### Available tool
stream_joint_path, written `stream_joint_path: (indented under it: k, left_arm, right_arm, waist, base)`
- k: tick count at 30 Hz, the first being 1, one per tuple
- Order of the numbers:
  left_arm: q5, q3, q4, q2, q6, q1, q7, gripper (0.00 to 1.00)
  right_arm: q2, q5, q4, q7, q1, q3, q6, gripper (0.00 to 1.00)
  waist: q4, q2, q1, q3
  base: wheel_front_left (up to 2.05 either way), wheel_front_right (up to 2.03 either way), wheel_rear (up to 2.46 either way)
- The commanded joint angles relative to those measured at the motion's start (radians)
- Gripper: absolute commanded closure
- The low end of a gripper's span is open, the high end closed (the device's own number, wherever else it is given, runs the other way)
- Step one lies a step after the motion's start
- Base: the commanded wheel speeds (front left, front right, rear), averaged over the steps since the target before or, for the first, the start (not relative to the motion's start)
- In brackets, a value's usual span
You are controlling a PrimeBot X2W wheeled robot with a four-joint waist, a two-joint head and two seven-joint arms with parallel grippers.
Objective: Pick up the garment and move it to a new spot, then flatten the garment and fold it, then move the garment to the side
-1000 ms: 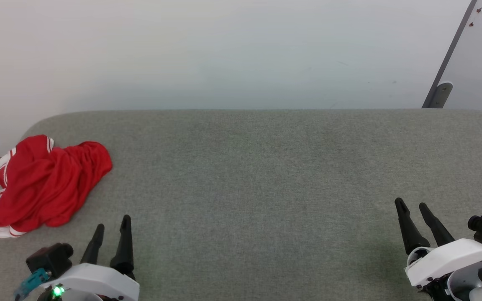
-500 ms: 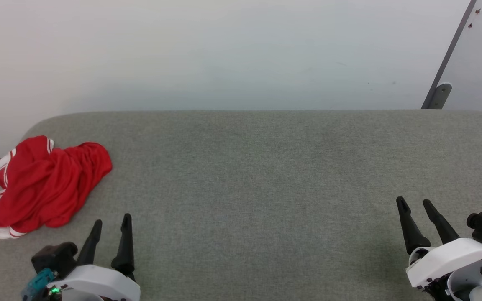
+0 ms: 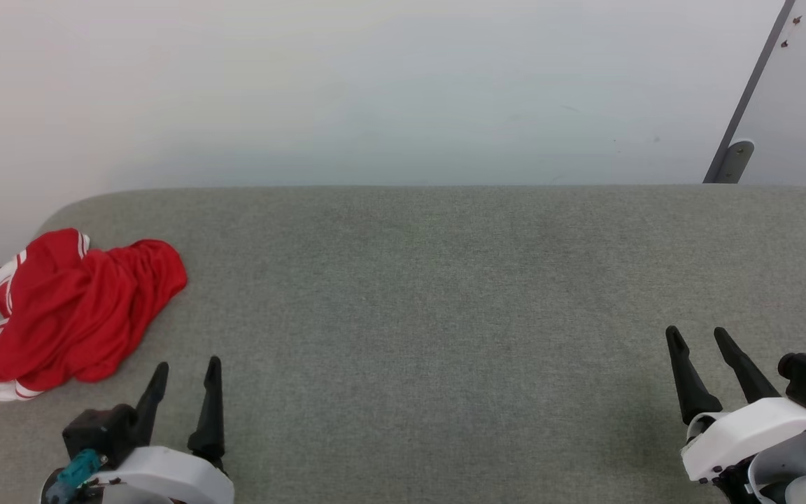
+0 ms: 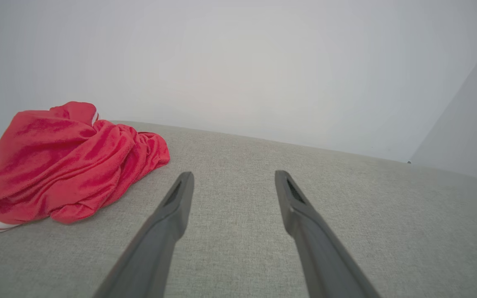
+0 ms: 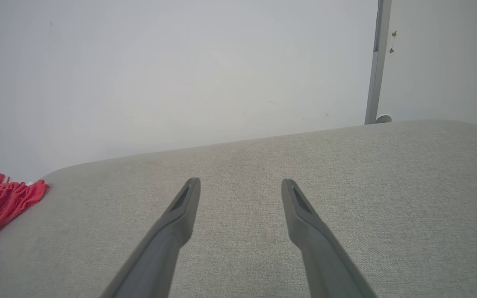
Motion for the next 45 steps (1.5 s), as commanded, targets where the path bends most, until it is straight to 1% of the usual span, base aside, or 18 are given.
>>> stream_joint_path:
  k: [1,17,29,35,45]
  left_arm:
    - [0.022,-0.002,-0.002,0.007,-0.001,-0.009,-0.010,0.00]
    - [0.109,-0.024,-0.002,0.025,0.011,-0.008,-0.035,0.00]
    - [0.080,-0.023,-0.016,0.020,0.014,-0.005,-0.027,0.00]
    - [0.070,-0.002,-0.017,0.020,0.053,-0.012,-0.016,0.00]
    - [0.044,0.041,-0.049,0.030,0.105,0.001,0.001,0.00]
  right_arm:
    - [-0.006,-0.024,-0.007,-0.007,0.002,-0.004,-0.001,0.00]
    - [-0.007,-0.126,-0.019,-0.011,0.005,-0.007,-0.001,0.00]
    - [0.000,-0.124,-0.018,-0.010,0.011,-0.004,-0.001,0.00]
    - [-0.001,-0.118,-0.022,-0.002,0.003,0.020,-0.001,0.00]
    - [-0.003,-0.095,-0.008,0.006,-0.042,0.107,-0.001,0.00]
  waist:
    - [0.000,0.0000,-0.0001,0.000]
    - [0.001,0.0000,-0.0001,-0.006]
    - [0.008,0.0000,-0.0001,-0.007]
    - [0.059,0.0000,-0.0001,-0.006]
    - [0.202,0.0000,-0.0001,-0.017]
  base:
    - [0.00,0.00,0.00]
    - [0.00,0.00,0.00]
    - [0.00,0.00,0.00]
    - [0.00,0.00,0.00]
    - [0.00,0.00,0.00]
